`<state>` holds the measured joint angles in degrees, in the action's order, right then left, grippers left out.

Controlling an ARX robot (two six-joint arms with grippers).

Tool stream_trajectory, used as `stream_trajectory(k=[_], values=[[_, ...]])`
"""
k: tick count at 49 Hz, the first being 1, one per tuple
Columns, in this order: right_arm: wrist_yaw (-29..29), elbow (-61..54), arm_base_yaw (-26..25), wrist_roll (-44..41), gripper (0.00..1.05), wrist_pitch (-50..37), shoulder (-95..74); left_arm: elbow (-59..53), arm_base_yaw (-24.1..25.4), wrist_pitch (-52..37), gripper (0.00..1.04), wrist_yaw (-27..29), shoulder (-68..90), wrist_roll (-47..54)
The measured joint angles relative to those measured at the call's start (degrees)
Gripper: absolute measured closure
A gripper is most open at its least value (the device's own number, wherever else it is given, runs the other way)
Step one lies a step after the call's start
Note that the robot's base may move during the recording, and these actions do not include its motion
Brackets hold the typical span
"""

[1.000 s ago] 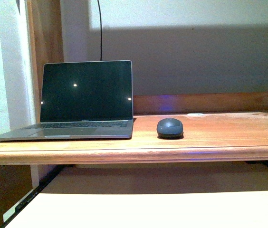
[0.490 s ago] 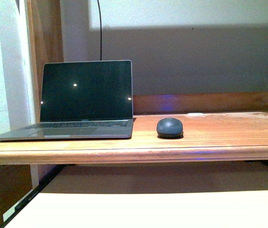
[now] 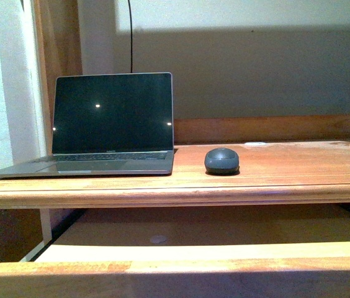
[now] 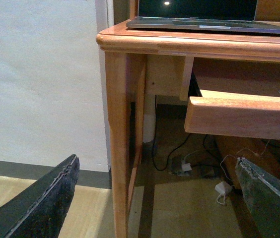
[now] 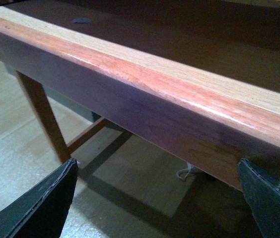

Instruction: Place mouse

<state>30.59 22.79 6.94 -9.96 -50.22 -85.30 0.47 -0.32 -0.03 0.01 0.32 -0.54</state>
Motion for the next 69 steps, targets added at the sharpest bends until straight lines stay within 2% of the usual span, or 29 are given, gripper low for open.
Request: stream_trajectory(k=[7,15,27,38,43,53,61,69], values=[[-10.4,6.1,3.6,2.0,0.07,-1.2,-6.2,0.0,0.0,0.0,0.08,0.0,0.0,0.0],[-21.7,12.5,5.3,3.7,0.07,0.8,-10.6,0.0,0.0,0.0,0.08,0.0,0.0,0.0],[-32.7,16.8,7.1,6.7,0.07,6.2,-13.0,0.0,0.0,0.0,0.08,0.0,0.0,0.0],[-35.6,18.0,7.3,12.5,0.07,11.7,-10.0,0.0,0.0,0.0,0.08,0.0,0.0,0.0],[-35.5,16.1,6.5,17.0,0.07,14.3,-3.5,0.0,0.0,0.0,0.08,0.0,0.0,0.0],[-33.3,4.0,5.8,21.8,0.07,23.1,20.1,0.0,0.0,0.0,0.08,0.0,0.0,0.0],[-34.3,-2.6,4.1,23.6,0.07,29.5,35.7,0.0,0.0,0.0,0.08,0.0,0.0,0.0],[-34.4,-8.1,3.7,26.3,0.07,39.7,51.3,0.0,0.0,0.0,0.08,0.0,0.0,0.0]])
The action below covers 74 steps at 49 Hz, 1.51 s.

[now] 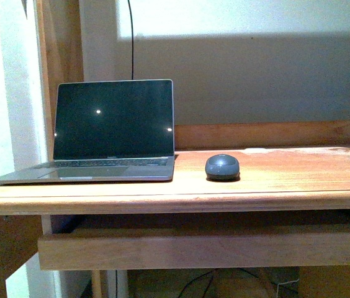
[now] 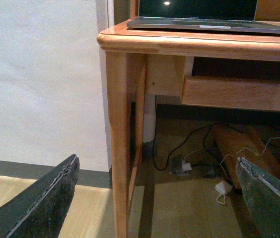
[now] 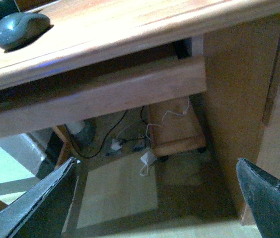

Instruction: Place mouse

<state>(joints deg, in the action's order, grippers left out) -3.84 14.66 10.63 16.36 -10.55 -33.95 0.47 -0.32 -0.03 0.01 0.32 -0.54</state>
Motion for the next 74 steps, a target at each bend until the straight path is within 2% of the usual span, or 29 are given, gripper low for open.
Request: stream_trajectory(k=[9,12,16,18,36,44,53,58,68,70,74], values=[[1.7,-6.2,1.0,3.1,0.08,15.2,21.6,0.0,0.0,0.0,0.08,0.0,0.0,0.0],[-1.9,-8.6,0.0,-1.8,0.17,12.1,26.8,0.0,0.0,0.0,0.08,0.0,0.0,0.0],[2.8,-12.0,-7.6,-9.3,0.31,10.7,31.8,0.0,0.0,0.0,0.08,-0.1,0.0,0.0],[3.1,-13.7,-9.3,-11.3,0.38,10.7,32.9,0.0,0.0,0.0,0.08,0.0,0.0,0.0],[3.8,-13.7,-10.4,-15.8,1.02,10.7,33.7,0.0,0.0,0.0,0.08,0.0,0.0,0.0],[3.8,-13.7,-10.4,-16.1,1.01,10.7,33.7,0.0,0.0,0.0,0.08,0.0,0.0,0.0],[3.8,-13.7,-10.4,-16.1,0.70,10.7,33.7,0.0,0.0,0.0,0.08,0.0,0.0,0.0],[3.8,-13.7,-10.4,-16.1,0.44,10.7,33.7,0.0,0.0,0.0,0.08,0.0,0.0,0.0],[3.8,-13.7,-10.4,-16.1,0.11,10.7,33.7,0.0,0.0,0.0,0.08,0.0,0.0,0.0],[3.8,-13.7,-10.4,-16.1,0.06,10.7,33.7,0.0,0.0,0.0,0.08,0.0,0.0,0.0],[3.8,-13.7,-10.4,-16.1,0.08,10.7,33.7,0.0,0.0,0.0,0.08,0.0,0.0,0.0]])
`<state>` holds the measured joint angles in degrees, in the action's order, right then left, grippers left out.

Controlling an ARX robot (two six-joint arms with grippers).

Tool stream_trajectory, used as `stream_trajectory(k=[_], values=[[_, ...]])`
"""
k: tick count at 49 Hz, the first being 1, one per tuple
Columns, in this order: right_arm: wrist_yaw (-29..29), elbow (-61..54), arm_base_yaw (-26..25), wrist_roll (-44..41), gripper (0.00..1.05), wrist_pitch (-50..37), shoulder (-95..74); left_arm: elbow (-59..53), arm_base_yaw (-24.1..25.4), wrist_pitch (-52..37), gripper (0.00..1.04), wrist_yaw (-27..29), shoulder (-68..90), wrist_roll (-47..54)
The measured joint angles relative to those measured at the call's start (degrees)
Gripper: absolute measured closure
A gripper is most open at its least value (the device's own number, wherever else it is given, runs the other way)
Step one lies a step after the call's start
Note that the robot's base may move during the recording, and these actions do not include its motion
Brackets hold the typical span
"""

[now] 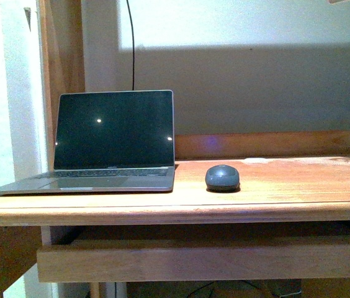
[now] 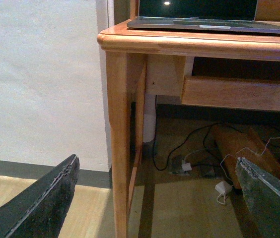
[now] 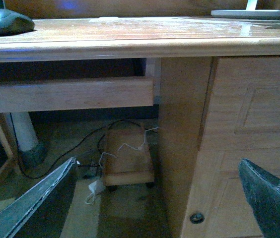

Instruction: Place mouse

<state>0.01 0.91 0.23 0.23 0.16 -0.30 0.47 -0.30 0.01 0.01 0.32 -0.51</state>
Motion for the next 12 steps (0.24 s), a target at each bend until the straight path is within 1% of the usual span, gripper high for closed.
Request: stream_trajectory(k=[12], values=[[0.0,0.0,0.0,0.0,0.07,0.0,0.0,0.0,0.0,0.0,0.08,0.0,0.0,0.0]])
